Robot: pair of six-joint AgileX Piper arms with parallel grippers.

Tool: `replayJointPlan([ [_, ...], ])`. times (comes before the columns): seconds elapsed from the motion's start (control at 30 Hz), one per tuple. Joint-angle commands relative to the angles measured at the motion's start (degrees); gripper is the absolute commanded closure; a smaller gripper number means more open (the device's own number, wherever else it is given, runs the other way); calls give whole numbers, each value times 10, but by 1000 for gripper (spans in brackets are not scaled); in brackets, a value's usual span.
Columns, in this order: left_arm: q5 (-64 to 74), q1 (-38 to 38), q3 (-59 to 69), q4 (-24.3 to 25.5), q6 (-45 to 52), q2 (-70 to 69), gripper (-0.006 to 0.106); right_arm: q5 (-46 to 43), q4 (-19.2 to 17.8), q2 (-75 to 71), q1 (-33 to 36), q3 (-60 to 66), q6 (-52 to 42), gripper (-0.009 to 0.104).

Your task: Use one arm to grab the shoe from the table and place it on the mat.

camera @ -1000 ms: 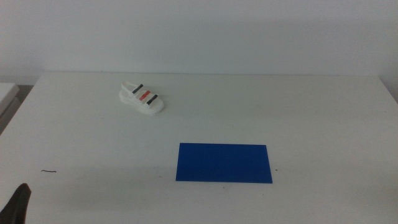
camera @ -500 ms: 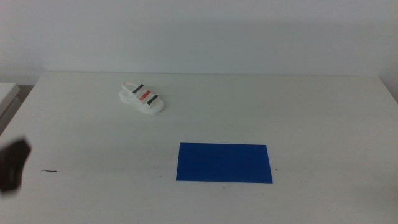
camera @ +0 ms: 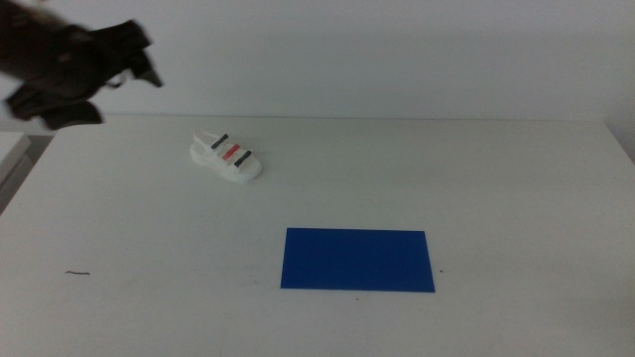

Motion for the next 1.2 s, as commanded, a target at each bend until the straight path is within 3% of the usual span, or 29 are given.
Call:
replayJointPlan([
  [0.0, 37, -26, -69, 49, -100, 67, 8, -6, -3, -3, 1, 1, -1, 16],
  [0.13, 135, -61, -190, 115, -254, 182, 8, -6, -3, -3, 1, 1, -1, 16],
  [0.27, 204, -83, -307, 152, -317, 274, 8, -6, -3, -3, 1, 1, -1, 16],
  [0.63, 255, -85, -512, 139, -367, 458, 8, -6, -3, -3, 1, 1, -1, 16],
  [1.17, 182, -79, -522, 110, -420, 553, 20, -6, -3, -3, 1, 1, -1, 16],
])
